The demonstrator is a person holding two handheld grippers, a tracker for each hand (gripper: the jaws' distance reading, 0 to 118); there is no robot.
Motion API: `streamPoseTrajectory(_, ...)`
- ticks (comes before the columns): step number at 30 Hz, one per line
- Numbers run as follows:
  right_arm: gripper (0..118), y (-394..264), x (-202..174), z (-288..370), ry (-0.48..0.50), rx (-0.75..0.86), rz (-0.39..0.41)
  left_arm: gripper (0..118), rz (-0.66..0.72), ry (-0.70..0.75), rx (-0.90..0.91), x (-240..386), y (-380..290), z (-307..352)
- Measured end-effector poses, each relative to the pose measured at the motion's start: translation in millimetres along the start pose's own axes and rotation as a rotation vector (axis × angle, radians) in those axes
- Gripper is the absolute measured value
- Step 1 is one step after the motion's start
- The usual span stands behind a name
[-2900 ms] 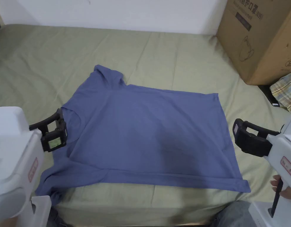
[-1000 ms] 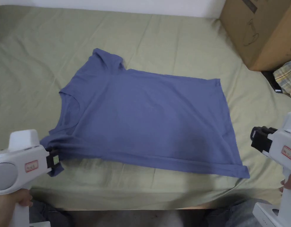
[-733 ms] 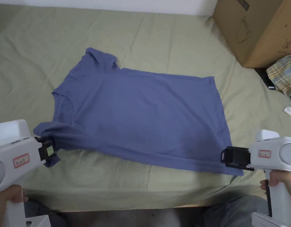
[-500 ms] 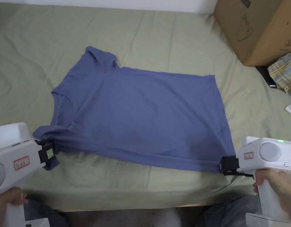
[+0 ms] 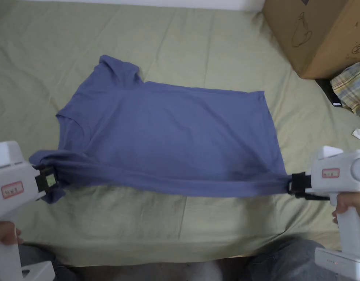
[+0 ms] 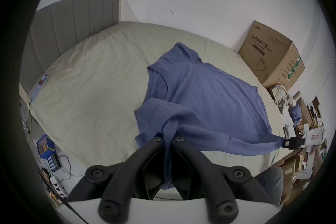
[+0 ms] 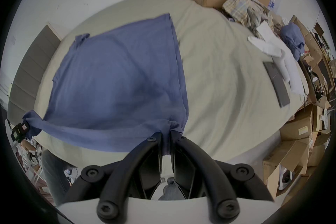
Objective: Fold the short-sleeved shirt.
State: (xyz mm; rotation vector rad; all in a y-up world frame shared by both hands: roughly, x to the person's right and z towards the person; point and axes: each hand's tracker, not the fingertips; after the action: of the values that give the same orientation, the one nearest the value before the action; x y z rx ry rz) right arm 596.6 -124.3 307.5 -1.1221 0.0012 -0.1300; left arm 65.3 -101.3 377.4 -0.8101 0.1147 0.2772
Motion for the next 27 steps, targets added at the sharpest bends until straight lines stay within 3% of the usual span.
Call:
streamPoseTrajectory(4, 8, 36.1, -8.9, -2.8, -0.021, 0.054, 0.003, 2, -0.036, 0.014, 0.032, 8.6, 45.3, -26.3)
streamPoseTrajectory(14, 8, 115.1, -19.9, -83.6, -0.075, 0.040, -0.106, 2, -0.112, 0.093, -0.060, 32.5, 120.4, -153.4)
streamPoseTrajectory(16, 8, 125.3, -21.6, -98.2, -0.082, 0.025, -0.112, 13, -0.104, 0.111, -0.081, 34.3, 121.9, -173.2)
streamPoseTrajectory(18, 10, 132.0, -20.9, -110.2, -0.085, 0.011, -0.128, 36, -0.101, 0.130, -0.102, 34.4, 122.8, -186.0)
streamPoseTrajectory(19, 18, 135.1, -20.7, -114.9, -0.083, 0.001, -0.119, 48, -0.096, 0.149, -0.113, 35.1, 121.4, -189.3)
streamPoseTrajectory(20, 36, 137.1, -20.6, -117.5, -0.088, 0.001, -0.108, 61, -0.092, 0.158, -0.117, 34.1, 121.3, -192.6)
streamPoseTrajectory(21, 71, 137.4, -21.9, -116.0, -0.097, 0.024, -0.089, 76, -0.094, 0.162, -0.121, 32.4, 120.9, -193.0)
streamPoseTrajectory(22, 92, 138.9, -21.5, -113.8, -0.107, 0.059, -0.056, 85, -0.095, 0.164, -0.122, 30.7, 120.5, -192.0)
streamPoseTrajectory(23, 102, 139.8, -21.1, -108.5, -0.098, 0.086, -0.047, 97, -0.095, 0.169, -0.116, 29.5, 119.2, -188.6)
streamPoseTrajectory(24, 103, 139.9, -20.2, -101.1, -0.093, 0.121, -0.048, 108, -0.096, 0.173, -0.107, 27.8, 119.4, -184.7)
streamPoseTrajectory(27, 103, 136.3, -22.5, -65.1, -0.049, 0.284, -0.040, 112, -0.075, 0.133, -0.009, 24.7, 121.5, -157.2)
